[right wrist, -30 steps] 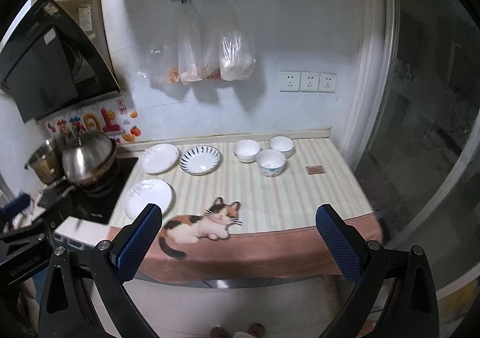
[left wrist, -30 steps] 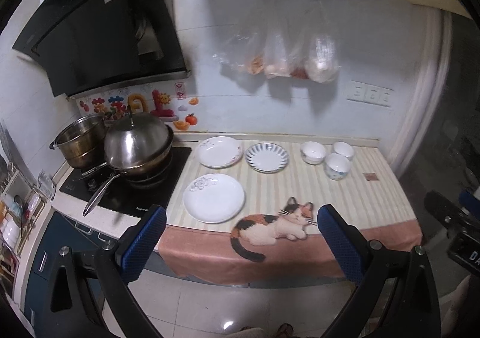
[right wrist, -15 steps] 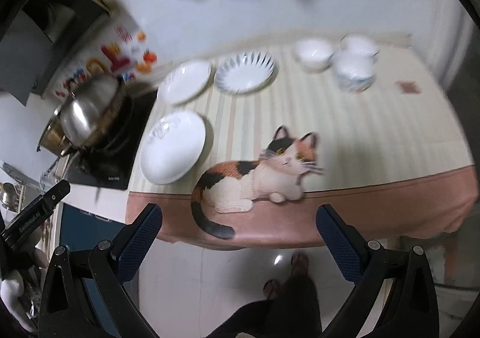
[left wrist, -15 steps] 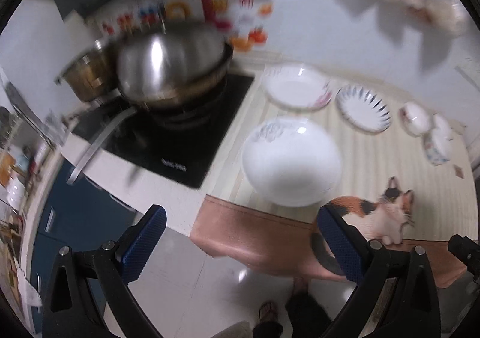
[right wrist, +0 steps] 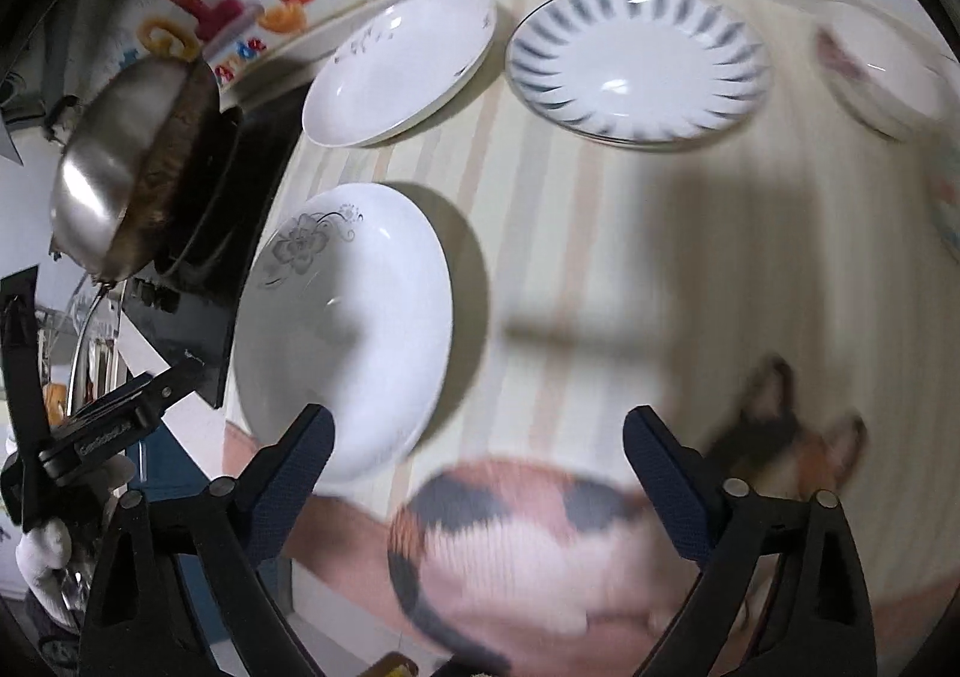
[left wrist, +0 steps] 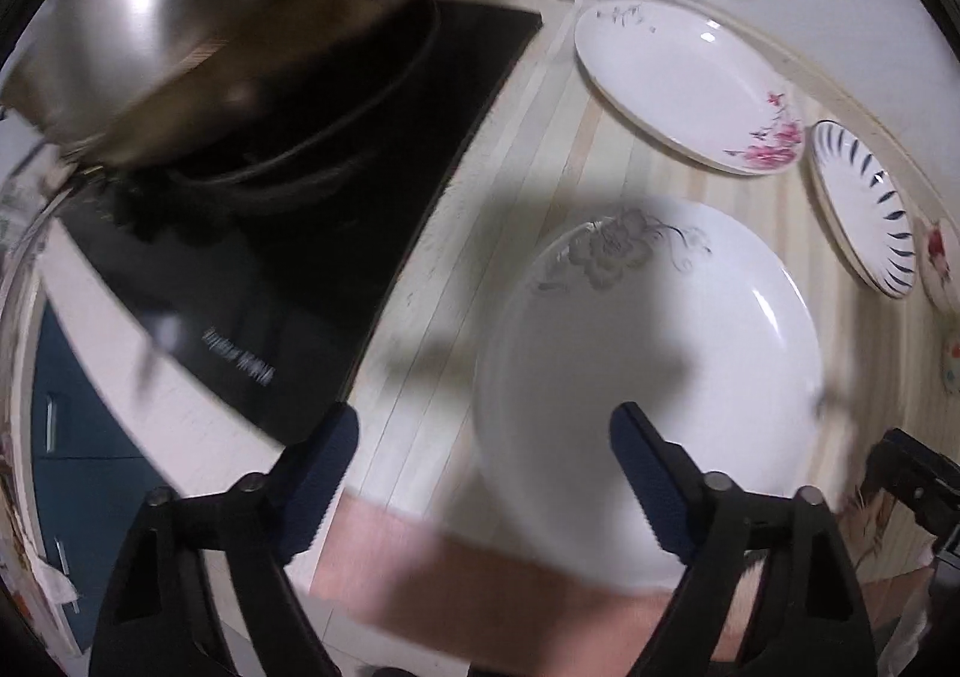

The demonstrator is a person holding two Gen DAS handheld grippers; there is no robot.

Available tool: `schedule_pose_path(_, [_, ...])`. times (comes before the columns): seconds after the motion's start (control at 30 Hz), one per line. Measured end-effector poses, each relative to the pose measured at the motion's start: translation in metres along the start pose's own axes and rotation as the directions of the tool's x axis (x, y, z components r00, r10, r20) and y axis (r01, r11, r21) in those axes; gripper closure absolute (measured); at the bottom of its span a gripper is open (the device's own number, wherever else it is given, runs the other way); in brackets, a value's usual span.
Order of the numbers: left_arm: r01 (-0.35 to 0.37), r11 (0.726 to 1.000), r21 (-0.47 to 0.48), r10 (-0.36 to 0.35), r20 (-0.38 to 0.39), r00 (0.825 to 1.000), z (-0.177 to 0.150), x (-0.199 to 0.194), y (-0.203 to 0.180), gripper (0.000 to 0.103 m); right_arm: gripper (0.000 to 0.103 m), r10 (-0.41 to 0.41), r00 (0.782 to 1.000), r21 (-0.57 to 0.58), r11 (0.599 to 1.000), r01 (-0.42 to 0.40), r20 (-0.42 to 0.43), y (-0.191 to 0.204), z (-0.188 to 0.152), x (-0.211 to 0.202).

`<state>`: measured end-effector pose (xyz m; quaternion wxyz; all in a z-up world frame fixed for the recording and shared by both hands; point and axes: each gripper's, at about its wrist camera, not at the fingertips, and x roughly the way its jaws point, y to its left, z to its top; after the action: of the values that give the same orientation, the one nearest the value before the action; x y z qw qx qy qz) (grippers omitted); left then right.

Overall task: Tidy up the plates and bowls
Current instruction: 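Grasp the grey-flower white plate rim with the left tool while the right tool grasps it too, then lift the grey-flower plate with both tools toward the pink-flower plate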

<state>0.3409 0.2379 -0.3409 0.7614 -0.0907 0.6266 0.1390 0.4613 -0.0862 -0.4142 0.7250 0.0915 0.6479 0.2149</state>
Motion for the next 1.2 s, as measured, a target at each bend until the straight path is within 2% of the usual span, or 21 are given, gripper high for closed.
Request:
schedule_pose_path(0.07, [0.002, 1.000, 0.004, -0.002, -0.030, 1.000, 0.012, 0.016, -0.001, 0.031, 0.020, 0.020, 0.999, -0.016, 1.000, -0.021, -0.040, 0.005, 0.018, 0.022])
schedule_pose_path(0.13, [0.017, 1.000, 0.004, -0.017, -0.059, 0.998, 0.018, 0.028, -0.002, 0.050, 0.035, 0.035, 0.996, -0.028, 0.999, -0.038, -0.086, 0.009, 0.029, 0.040])
schedule_pose_path(0.23, [0.046, 0.999, 0.008, -0.045, -0.089, 0.995, 0.023, 0.039, -0.003, 0.063, 0.049, 0.042, 0.990, -0.053, 0.997, -0.049, -0.132, 0.014, 0.042, 0.061])
schedule_pose_path(0.3, [0.061, 0.998, 0.010, -0.059, -0.102, 0.993, 0.023, 0.043, -0.004, 0.071, 0.072, 0.045, 0.987, -0.063, 0.996, -0.055, -0.157, 0.017, 0.046, 0.071])
schedule_pose_path(0.33, [0.066, 0.998, 0.012, -0.064, -0.108, 0.992, 0.021, 0.044, -0.004, 0.071, 0.078, 0.045, 0.985, -0.063, 0.996, -0.057, -0.166, 0.018, 0.047, 0.074])
schedule_pose_path(0.37, [0.059, 0.998, 0.019, -0.056, -0.102, 0.993, 0.020, 0.043, -0.005, 0.071, 0.087, 0.049, 0.984, -0.066, 0.996, -0.061, -0.171, 0.019, 0.048, 0.077])
schedule_pose_path(0.4, [0.055, 0.998, 0.022, -0.053, -0.100, 0.994, 0.019, 0.041, -0.006, 0.071, 0.091, 0.049, 0.984, -0.073, 0.995, -0.062, -0.174, 0.020, 0.048, 0.080])
schedule_pose_path(0.7, [0.073, 0.997, 0.023, -0.070, -0.101, 0.992, 0.006, 0.015, -0.019, 0.071, 0.090, 0.035, 0.983, -0.080, 0.996, -0.050, -0.180, 0.016, 0.048, 0.071])
schedule_pose_path(0.83, [0.114, 0.993, 0.027, -0.111, -0.090, 0.990, -0.003, -0.008, -0.036, 0.071, 0.090, 0.032, 0.985, -0.076, 0.996, -0.046, -0.169, 0.009, 0.043, 0.053])
schedule_pose_path(1.0, [0.155, 0.984, 0.091, -0.148, -0.072, 0.986, -0.010, -0.030, -0.080, 0.071, 0.090, 0.025, 0.988, -0.057, 0.998, -0.034, -0.152, -0.020, 0.029, 0.018])
schedule_pose_path(1.2, [0.182, 0.965, 0.189, -0.170, -0.079, 0.982, -0.046, -0.040, -0.134, 0.071, 0.090, 0.002, 0.992, -0.005, 1.000, -0.002, -0.123, -0.063, 0.005, -0.019])
